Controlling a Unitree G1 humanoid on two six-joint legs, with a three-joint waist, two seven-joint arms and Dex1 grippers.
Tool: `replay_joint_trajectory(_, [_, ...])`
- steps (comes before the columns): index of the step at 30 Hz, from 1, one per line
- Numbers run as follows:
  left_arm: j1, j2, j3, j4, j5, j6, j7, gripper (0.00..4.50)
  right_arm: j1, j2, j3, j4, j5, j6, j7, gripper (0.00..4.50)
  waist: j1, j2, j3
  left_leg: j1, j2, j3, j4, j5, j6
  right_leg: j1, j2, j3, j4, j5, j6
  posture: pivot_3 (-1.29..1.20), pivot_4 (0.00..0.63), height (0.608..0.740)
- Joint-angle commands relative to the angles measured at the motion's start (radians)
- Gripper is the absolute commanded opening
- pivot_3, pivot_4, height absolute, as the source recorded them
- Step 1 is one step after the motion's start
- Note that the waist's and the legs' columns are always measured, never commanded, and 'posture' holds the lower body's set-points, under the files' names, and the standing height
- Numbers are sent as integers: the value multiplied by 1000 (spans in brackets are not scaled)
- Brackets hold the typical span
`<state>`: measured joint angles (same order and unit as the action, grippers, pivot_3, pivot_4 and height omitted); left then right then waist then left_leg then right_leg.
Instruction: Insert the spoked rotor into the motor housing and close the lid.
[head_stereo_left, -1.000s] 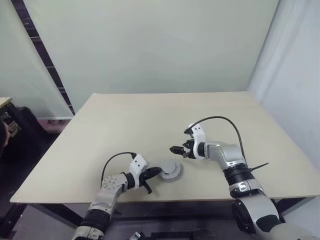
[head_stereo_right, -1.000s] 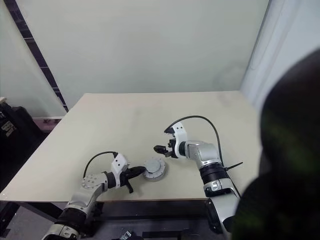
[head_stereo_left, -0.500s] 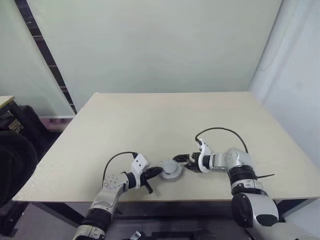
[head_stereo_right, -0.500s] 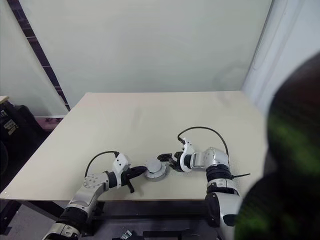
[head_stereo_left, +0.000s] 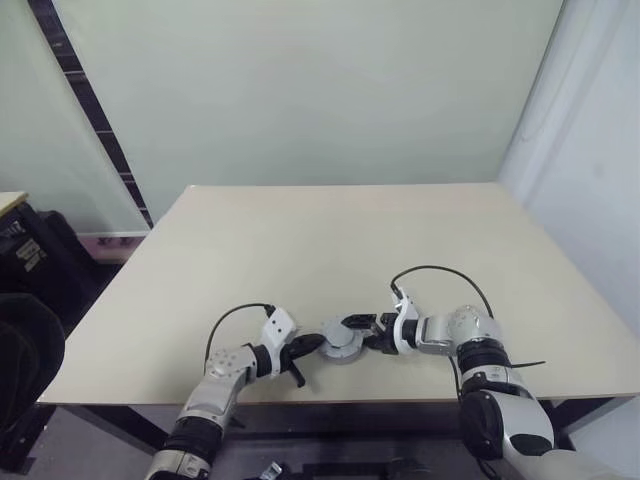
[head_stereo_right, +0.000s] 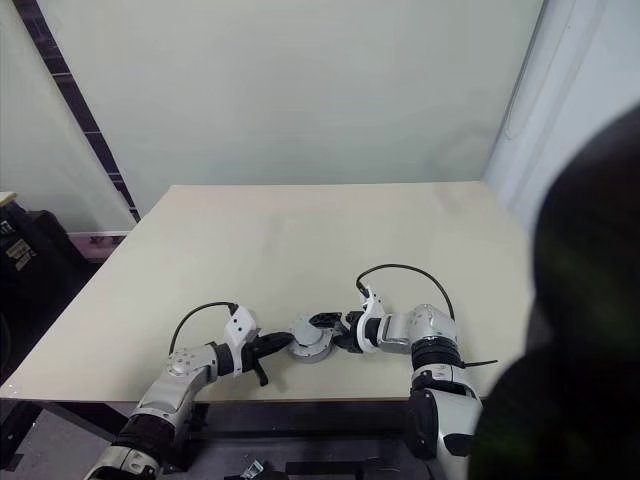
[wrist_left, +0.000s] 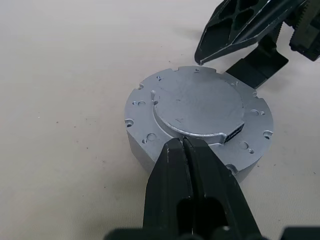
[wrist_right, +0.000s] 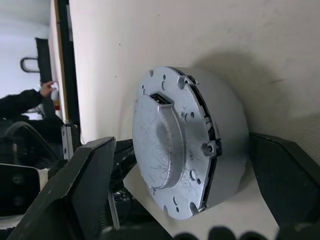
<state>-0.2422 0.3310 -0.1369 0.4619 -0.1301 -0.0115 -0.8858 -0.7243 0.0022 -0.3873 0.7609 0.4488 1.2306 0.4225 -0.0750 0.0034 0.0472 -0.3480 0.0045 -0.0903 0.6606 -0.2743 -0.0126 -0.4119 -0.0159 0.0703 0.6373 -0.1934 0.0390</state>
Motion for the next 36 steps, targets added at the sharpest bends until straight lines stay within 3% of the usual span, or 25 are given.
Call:
replay_joint_trajectory(1, [-16,-11,-19,-18,9,-6,-9,0,-9,24,-19,4,47,11,-6,4491,0,0,0,0,0,0,0,0,0,0,0,0,0,0,0,0,0,740])
replay_joint_trajectory(3, [-17,-11,-18,-18,9,-6,-8,0,-9,25,-33,12,52,12,-14,4121,0,0,0,0,0,0,0,0,0,0,0,0,0,0,0,0,0,740])
replay_joint_trajectory(9, [-17,-9,-14,-17,6,-9,-7,0,-5,27,-50,20,59,30,-23,2252,-7,0,0,-2,0,0,0,0,0,-2,0,0,0,0,0,0,0,740])
replay_joint_trajectory(13, [-20,-15,-2,-17,-5,-9,-3,0,-1,27,-44,22,67,35,-28,1293,-11,1,0,-1,0,0,0,0,0,-2,0,0,0,0,0,0,0,740])
replay_joint_trajectory(22, [-23,-31,24,-34,-19,26,6,0,7,25,-27,19,69,35,-31,1240,-12,1,0,-1,0,0,0,0,0,-1,0,0,0,0,0,0,0,740])
replay_joint_trajectory(26, [-26,-12,14,-67,-9,120,1,0,11,25,-23,18,68,29,-34,1240,-17,1,0,-1,0,0,0,0,0,-1,0,0,0,0,0,0,0,740])
replay_joint_trajectory(30, [-8,14,34,-156,-49,268,-7,941,15,25,-21,15,69,26,-37,1240,-24,2,0,-1,0,0,0,0,0,-1,0,0,0,0,0,0,0,740])
replay_joint_trajectory(36, [-2,43,136,-229,-123,349,27,3095,19,26,-24,10,74,21,-43,1240,-30,2,0,-2,1,-1,-1,0,0,-2,1,0,0,0,0,0,0,740])
